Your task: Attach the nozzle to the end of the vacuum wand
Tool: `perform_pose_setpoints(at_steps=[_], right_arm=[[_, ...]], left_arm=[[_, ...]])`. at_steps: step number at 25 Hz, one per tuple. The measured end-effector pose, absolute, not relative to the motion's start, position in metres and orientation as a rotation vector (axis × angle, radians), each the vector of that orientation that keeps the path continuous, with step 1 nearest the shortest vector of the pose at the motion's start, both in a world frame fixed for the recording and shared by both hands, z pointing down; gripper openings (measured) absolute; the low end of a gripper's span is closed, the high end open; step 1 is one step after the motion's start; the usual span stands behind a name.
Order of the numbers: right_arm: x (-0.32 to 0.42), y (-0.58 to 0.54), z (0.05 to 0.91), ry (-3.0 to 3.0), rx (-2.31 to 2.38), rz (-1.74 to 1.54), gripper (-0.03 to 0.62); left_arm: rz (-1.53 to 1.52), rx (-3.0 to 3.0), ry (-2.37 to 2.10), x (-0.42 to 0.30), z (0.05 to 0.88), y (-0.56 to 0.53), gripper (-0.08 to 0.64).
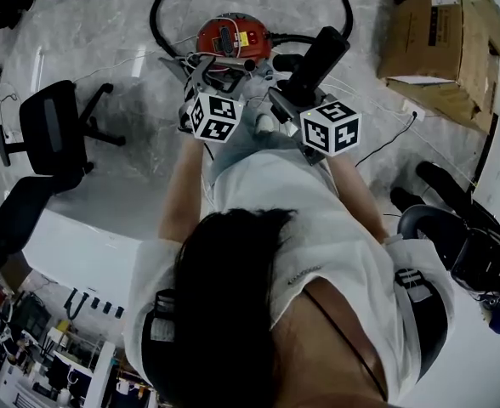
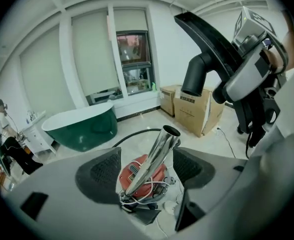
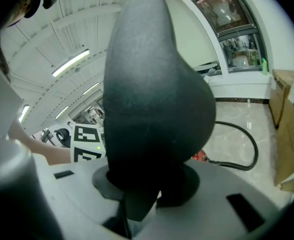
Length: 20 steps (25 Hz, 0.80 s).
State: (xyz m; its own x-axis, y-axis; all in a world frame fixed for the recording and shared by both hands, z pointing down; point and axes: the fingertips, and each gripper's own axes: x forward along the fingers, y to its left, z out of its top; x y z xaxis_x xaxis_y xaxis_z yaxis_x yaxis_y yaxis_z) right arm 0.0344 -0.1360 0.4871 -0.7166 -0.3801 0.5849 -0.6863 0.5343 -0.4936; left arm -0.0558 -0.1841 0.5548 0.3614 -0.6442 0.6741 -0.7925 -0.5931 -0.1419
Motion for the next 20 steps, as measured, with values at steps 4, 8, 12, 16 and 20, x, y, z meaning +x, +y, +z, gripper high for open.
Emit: perform_pose_setpoints(at_steps=[4, 8, 12, 16, 20], right_arm=[[0.036, -0.141, 0.488, -2.355, 0.882, 1.017, 0.11], [0.032, -0.145, 0.489, -2.348, 0.881, 0.99, 0.11], [0.028, -0.15, 0.486, -2.343, 0.894, 0.988, 0.11], [0.02, -0.153, 0.485, -2.351, 0.887, 1.0, 0.11], [0.012, -0.155, 0.482, -2.364, 0.879, 1.031, 0.11]], left_arm=[[1.109, 2.474, -1.254, -0.049, 0.562, -0.193, 0.311], [1.232, 2.526, -1.165, -0.047, 0.578, -0.189, 0.311], [1.296, 2.557, -1.113, -0.049, 0.588, -0.193, 0.311], [1.312, 2.567, -1.091, -0.05, 0.594, -0.198, 0.311], [1.316, 2.587, -1.02, -0.045, 0.604, -0.2, 0.311]])
